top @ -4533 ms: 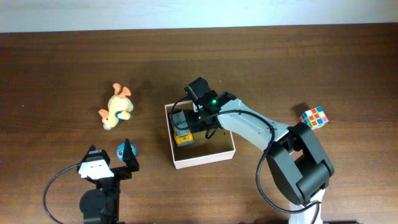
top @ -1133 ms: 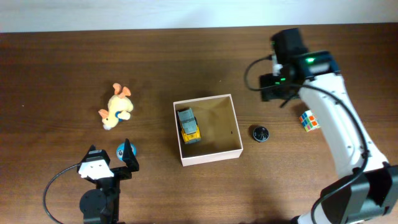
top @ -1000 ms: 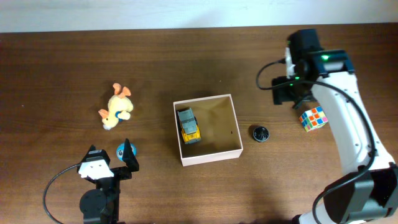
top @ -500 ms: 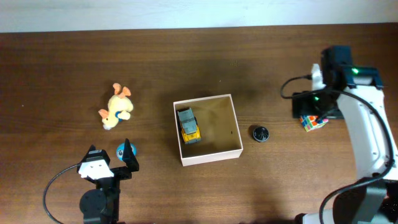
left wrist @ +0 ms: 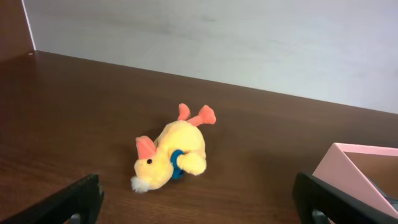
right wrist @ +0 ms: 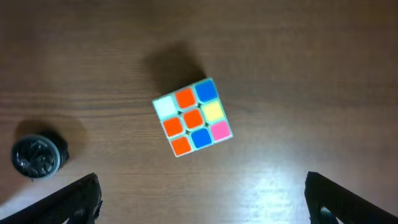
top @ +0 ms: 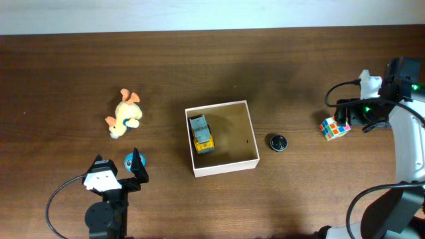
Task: Pack container
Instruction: 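Raise the right gripper and move it to the Rubik's cube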
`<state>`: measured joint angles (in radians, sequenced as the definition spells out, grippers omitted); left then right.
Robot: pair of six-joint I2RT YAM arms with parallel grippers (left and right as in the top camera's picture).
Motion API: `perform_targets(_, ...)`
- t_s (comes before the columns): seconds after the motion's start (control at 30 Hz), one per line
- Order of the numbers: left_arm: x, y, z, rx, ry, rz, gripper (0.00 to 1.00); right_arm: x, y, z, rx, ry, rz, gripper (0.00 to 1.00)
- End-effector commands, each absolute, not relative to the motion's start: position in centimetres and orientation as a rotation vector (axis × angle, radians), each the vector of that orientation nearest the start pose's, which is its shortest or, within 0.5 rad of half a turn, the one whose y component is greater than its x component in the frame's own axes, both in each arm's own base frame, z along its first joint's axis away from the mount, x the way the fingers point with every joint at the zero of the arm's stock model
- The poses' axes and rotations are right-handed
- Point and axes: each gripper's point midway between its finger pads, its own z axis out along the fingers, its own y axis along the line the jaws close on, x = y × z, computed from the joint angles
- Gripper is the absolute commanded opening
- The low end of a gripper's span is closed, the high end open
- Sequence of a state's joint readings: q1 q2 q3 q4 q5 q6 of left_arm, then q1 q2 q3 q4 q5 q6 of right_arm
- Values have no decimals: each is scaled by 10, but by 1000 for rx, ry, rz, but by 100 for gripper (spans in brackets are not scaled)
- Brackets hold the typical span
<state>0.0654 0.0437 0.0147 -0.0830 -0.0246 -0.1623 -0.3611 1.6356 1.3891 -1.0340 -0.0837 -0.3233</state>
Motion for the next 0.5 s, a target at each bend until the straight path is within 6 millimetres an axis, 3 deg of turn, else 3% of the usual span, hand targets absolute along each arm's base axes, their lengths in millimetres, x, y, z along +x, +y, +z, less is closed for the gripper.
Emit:
perform_targets(0.0,246,19,149,-208,1669,-63,99,347,-108,138,-212,2813,-15,99)
perform_targets(0.1,246,19,149,-208,1669,-63,99,348,-109,123,-289,2843,-1,99)
perform_targets(0.47,246,19,149,-208,1669,-63,99,348,-107,63,-324,2981,116,99)
